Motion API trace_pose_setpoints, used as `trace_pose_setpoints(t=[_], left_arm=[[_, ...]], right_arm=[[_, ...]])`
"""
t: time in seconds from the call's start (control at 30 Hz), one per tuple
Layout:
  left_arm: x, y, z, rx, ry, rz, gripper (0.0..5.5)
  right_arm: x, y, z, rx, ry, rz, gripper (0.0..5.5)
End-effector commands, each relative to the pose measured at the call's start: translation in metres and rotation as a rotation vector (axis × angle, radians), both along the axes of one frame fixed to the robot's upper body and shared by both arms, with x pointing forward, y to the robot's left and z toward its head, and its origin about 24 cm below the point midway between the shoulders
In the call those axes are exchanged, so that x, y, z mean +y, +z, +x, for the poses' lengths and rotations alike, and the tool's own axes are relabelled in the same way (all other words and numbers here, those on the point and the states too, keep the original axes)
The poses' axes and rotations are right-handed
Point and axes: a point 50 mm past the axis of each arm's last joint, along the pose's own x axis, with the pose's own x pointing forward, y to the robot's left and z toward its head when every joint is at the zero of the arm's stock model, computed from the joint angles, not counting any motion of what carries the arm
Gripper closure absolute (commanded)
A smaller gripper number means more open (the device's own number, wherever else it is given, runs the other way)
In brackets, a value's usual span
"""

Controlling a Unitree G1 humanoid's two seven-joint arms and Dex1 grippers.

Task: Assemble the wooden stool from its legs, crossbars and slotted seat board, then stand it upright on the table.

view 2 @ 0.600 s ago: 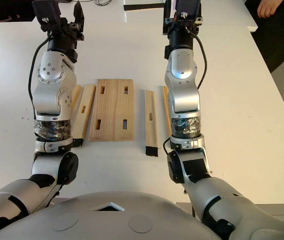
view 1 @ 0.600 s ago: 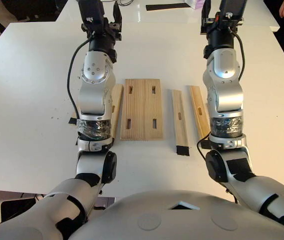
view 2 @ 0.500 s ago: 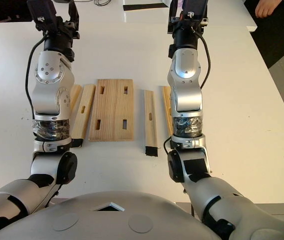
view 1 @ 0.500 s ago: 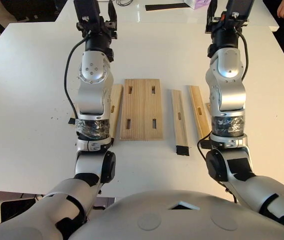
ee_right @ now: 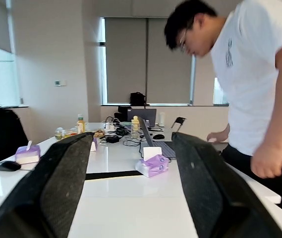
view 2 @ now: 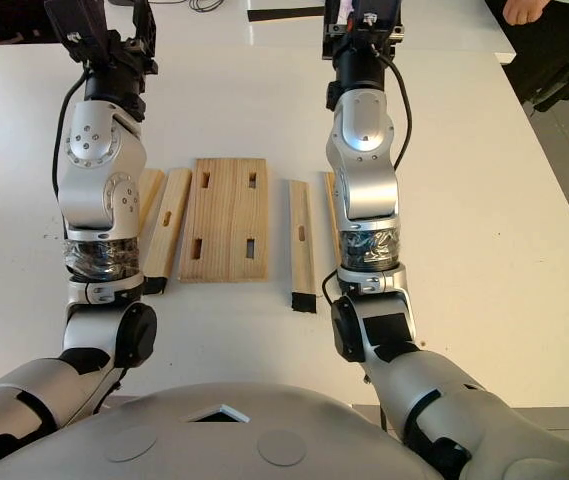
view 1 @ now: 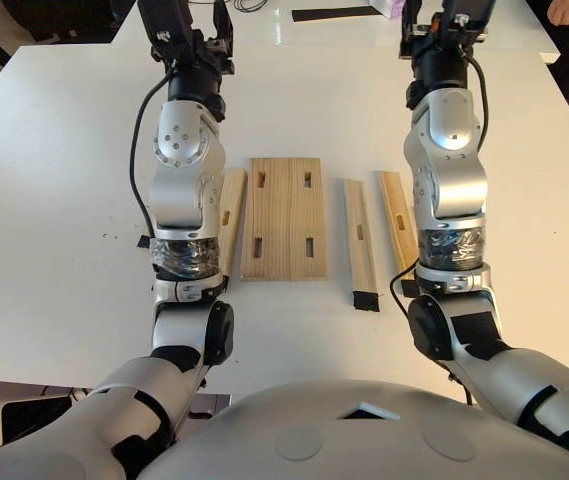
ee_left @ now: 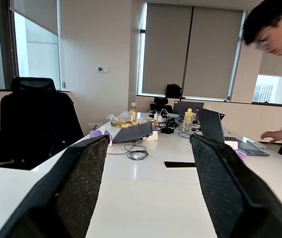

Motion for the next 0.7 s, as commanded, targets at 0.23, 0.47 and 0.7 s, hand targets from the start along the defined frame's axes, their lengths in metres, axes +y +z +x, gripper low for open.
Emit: trace_pose_setpoints(t=[0.23, 0.47, 0.7], left_arm=[[-0.012, -0.001, -0.001, -0.013, -0.025, -0.038, 2.47], [-0.01, 0.002, 0.0, -0.027, -0.014, -0.016, 2.47], [-0.002, 0.002, -0.003, -0.036, 0.015, 0.013, 2.47]], right_arm=[[0.008, 0.004, -0.001, -0.029, 0.029, -0.021, 2.54], [0.012, 0.004, -0.003, -0.029, 0.053, -0.028, 2.54], [0.013, 0.008, -0.006, -0.044, 0.124, 0.042, 2.54]])
